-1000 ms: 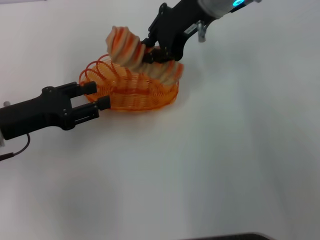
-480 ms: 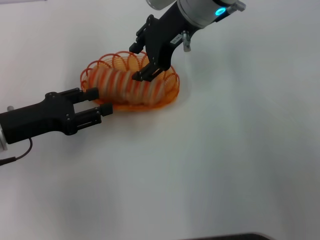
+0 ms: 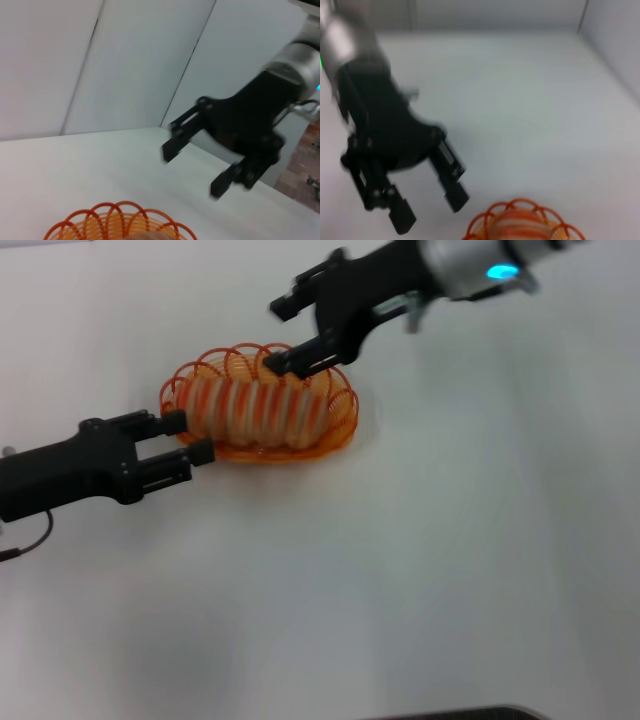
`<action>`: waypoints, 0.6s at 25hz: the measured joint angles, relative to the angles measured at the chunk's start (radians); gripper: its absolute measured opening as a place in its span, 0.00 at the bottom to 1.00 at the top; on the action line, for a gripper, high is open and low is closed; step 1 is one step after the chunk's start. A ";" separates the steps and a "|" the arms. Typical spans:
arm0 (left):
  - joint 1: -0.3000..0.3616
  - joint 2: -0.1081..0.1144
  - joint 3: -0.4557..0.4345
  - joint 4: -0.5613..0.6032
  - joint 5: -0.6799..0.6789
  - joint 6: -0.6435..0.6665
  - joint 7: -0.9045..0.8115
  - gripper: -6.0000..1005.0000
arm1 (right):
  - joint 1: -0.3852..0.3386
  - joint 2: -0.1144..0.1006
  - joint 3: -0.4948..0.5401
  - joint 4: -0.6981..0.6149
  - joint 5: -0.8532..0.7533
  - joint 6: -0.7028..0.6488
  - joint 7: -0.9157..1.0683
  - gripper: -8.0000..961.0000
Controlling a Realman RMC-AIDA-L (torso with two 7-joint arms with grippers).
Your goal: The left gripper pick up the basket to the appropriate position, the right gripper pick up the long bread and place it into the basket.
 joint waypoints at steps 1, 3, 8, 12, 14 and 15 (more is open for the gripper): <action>0.000 0.004 0.000 0.002 0.000 -0.003 -0.001 0.63 | -0.044 -0.003 0.029 -0.008 0.050 -0.016 -0.009 0.71; 0.005 0.011 -0.004 0.011 0.000 -0.009 -0.008 0.63 | -0.120 -0.006 0.085 -0.011 0.118 -0.051 -0.025 0.71; 0.015 0.020 -0.050 0.028 0.001 -0.015 -0.014 0.63 | -0.338 0.001 0.204 -0.001 0.284 -0.155 -0.132 0.71; 0.012 0.022 -0.063 0.028 0.002 -0.037 -0.013 0.64 | -0.467 0.007 0.218 0.105 0.421 -0.167 -0.297 0.71; 0.010 0.022 -0.063 0.025 0.002 -0.052 -0.014 0.64 | -0.501 0.007 0.230 0.207 0.469 -0.163 -0.399 0.71; 0.009 0.021 -0.063 0.022 0.002 -0.060 -0.014 0.64 | -0.511 0.007 0.243 0.252 0.484 -0.163 -0.447 0.71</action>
